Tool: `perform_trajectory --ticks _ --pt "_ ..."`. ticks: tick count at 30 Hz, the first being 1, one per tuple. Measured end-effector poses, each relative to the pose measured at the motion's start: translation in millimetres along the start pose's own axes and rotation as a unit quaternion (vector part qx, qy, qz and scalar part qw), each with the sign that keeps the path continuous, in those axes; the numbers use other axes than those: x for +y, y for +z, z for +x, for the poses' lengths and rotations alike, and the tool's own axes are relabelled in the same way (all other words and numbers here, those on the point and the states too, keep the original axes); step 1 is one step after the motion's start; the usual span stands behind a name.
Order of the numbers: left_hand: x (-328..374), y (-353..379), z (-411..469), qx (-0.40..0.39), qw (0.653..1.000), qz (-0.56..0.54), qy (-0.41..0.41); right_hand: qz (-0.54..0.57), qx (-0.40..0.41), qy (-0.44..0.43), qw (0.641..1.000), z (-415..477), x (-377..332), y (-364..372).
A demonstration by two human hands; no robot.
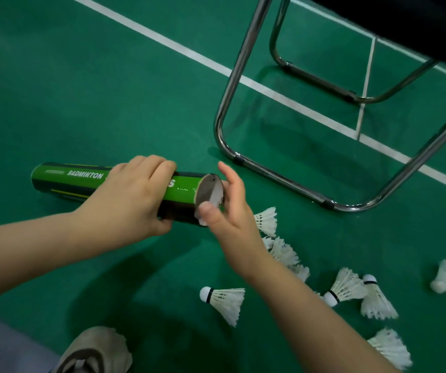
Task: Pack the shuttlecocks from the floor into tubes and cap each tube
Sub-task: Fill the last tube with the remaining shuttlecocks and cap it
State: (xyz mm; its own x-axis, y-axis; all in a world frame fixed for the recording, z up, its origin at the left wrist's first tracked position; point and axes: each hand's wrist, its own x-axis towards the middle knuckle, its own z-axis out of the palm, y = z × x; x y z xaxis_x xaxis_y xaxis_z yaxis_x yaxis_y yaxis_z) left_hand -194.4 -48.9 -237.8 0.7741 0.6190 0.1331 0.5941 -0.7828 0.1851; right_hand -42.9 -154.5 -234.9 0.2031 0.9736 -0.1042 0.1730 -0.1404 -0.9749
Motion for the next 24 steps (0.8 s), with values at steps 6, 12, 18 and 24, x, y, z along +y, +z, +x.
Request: perform_trajectory --ticks 6,12,18,24 --pt "4.6 8.1 -1.0 0.004 1.000 -0.001 0.022 -0.220 0.144 0.128 0.956 10.5 58.0 -44.2" --pt "2.6 15.4 -4.0 0.022 0.999 -0.025 0.019 -0.639 -0.027 0.190 0.745 -12.1 117.0 -59.3" --pt "-0.4 15.3 -10.4 0.024 0.999 -0.042 0.010 -0.604 0.003 0.154 0.782 -16.3 123.6 -61.0" --pt "-10.6 12.3 -22.9 0.024 0.999 -0.018 -0.021 -0.270 0.163 0.010 0.949 -8.1 63.1 -57.0"
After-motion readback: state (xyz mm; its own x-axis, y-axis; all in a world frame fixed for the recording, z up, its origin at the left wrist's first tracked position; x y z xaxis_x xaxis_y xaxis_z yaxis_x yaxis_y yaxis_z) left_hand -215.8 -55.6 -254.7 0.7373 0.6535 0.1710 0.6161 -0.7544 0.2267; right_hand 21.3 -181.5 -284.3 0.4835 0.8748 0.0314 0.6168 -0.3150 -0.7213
